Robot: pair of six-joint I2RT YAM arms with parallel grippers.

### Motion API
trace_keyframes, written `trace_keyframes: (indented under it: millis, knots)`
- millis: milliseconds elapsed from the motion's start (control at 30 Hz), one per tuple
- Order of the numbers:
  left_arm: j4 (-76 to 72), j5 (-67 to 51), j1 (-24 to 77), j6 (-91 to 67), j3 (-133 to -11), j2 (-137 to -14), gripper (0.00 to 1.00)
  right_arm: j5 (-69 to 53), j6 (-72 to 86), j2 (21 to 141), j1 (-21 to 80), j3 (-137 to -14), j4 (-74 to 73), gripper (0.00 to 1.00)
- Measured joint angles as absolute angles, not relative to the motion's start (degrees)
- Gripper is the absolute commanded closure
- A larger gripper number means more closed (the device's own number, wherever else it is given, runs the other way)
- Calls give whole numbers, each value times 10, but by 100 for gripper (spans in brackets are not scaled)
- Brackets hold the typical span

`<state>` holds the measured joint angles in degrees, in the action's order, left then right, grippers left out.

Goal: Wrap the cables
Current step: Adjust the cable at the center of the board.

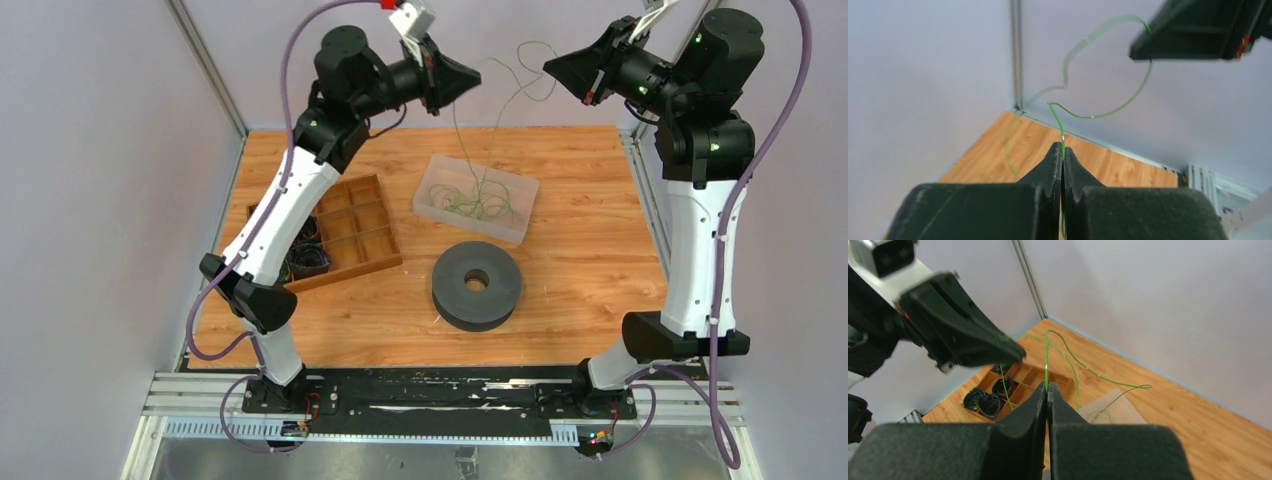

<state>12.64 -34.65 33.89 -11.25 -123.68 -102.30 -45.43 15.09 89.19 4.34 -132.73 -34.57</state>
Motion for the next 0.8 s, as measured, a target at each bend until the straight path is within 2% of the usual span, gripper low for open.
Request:
trace_keyframes:
  millis: [167,367,567,800]
  knots:
    - [166,-302,303,-124,-1314,-1026,100,-435,136,868,41,-1273,-344,92]
    - [239,-247,303,-86,-1463,-1022,100,-438,113,854,41,-1218,-341,87]
    - [306,-154,302,-21,-1543,-966,100,-487,88,858,42,-1172,-340,61]
    - [352,-34,302,62,-1618,-889,100,-503,36,861,70,-1066,-338,45]
